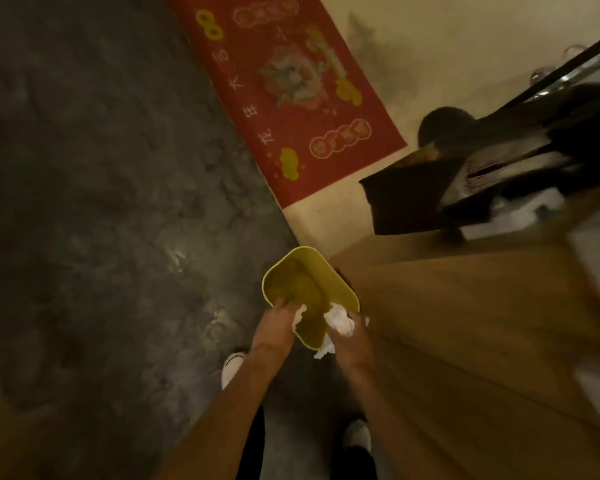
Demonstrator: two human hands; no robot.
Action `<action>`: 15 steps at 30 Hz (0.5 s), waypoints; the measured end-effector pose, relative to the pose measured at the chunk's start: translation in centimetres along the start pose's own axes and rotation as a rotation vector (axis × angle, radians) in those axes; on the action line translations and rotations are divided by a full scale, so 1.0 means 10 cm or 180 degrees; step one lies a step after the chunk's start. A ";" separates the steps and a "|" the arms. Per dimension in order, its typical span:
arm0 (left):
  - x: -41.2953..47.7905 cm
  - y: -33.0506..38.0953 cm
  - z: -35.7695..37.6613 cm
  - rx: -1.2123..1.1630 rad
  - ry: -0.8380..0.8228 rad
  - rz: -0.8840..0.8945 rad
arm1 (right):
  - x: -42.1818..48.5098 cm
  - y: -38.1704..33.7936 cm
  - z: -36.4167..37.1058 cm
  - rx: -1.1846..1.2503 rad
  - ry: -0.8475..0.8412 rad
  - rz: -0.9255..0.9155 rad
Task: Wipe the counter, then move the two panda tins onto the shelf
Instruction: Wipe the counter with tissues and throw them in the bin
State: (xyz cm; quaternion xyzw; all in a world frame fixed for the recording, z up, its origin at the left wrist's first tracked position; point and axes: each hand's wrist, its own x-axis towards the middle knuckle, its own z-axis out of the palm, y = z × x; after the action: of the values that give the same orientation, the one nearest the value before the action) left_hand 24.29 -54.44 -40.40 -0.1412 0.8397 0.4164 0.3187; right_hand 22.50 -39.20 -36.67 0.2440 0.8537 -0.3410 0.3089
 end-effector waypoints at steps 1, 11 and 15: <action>0.29 -0.14 0.13 0.0263 -0.0139 0.0072 | 0.27 0.11 0.21 -0.0051 0.0052 -0.0029; 1.32 -0.83 1.05 0.1464 -0.0375 0.0278 | 1.52 1.10 0.95 -0.0496 -0.0418 -0.0621; 0.82 -0.75 0.93 0.1681 -0.0110 0.0325 | 1.03 1.23 0.57 -0.0376 -0.0377 -0.0514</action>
State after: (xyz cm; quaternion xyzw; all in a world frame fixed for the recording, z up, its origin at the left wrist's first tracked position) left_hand 25.71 -51.43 -54.54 -0.0035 0.9197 0.2008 0.3374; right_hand 25.18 -33.29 -52.38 0.1351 0.8694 -0.3276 0.3443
